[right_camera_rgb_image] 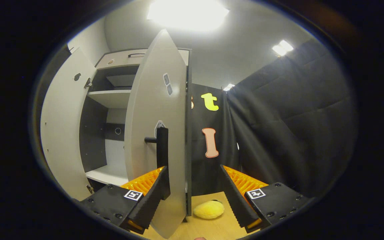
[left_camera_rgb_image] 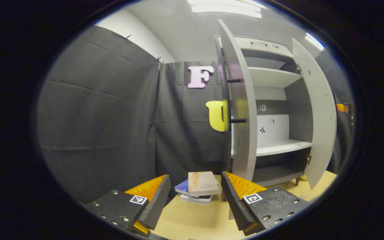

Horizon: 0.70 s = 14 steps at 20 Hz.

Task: Grasp the bottle in the cabinet with the left hand and place it on the coaster, then close the right door with the right hand and the left door with the left hand.

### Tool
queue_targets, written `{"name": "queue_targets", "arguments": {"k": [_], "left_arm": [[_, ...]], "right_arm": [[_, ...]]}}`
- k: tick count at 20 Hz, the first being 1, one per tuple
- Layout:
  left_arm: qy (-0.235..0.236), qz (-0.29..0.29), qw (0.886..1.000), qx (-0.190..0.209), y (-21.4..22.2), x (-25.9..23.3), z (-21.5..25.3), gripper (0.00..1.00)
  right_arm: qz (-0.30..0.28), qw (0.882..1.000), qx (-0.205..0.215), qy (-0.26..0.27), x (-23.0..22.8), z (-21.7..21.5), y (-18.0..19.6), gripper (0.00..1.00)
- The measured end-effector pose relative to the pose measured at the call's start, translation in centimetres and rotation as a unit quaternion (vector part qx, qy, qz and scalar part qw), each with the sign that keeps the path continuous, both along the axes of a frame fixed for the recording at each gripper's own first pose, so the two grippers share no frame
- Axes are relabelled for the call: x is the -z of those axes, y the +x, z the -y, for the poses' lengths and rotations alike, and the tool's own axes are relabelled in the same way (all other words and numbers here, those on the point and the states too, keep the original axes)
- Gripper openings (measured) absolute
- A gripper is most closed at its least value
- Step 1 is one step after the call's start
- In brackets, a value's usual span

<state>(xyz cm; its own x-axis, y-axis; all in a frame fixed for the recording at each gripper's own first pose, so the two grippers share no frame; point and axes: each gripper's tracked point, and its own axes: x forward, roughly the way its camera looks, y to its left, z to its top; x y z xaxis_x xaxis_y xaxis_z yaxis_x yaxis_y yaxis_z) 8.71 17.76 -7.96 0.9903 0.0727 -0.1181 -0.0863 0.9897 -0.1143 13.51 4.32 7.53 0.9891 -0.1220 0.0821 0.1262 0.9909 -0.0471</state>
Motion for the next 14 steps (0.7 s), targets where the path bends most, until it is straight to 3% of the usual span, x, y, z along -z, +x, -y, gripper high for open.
{"name": "queue_targets", "arguments": {"k": [9,12,14], "left_arm": [[0.001,-0.015,1.000,-0.028,-0.7,1.5,-4.4,0.88],[0.000,-0.023,0.999,-0.038,-1.1,1.9,-5.7,0.81],[0.000,-0.027,0.999,-0.042,-1.3,2.1,-6.1,0.88]], "right_arm": [[-0.007,0.998,-0.054,-0.013,0.8,-6.3,3.3,0.97],[-0.007,0.998,-0.064,-0.005,1.0,-7.5,4.4,0.97],[-0.007,0.998,-0.067,0.005,1.0,-7.4,4.4,0.97]]}}
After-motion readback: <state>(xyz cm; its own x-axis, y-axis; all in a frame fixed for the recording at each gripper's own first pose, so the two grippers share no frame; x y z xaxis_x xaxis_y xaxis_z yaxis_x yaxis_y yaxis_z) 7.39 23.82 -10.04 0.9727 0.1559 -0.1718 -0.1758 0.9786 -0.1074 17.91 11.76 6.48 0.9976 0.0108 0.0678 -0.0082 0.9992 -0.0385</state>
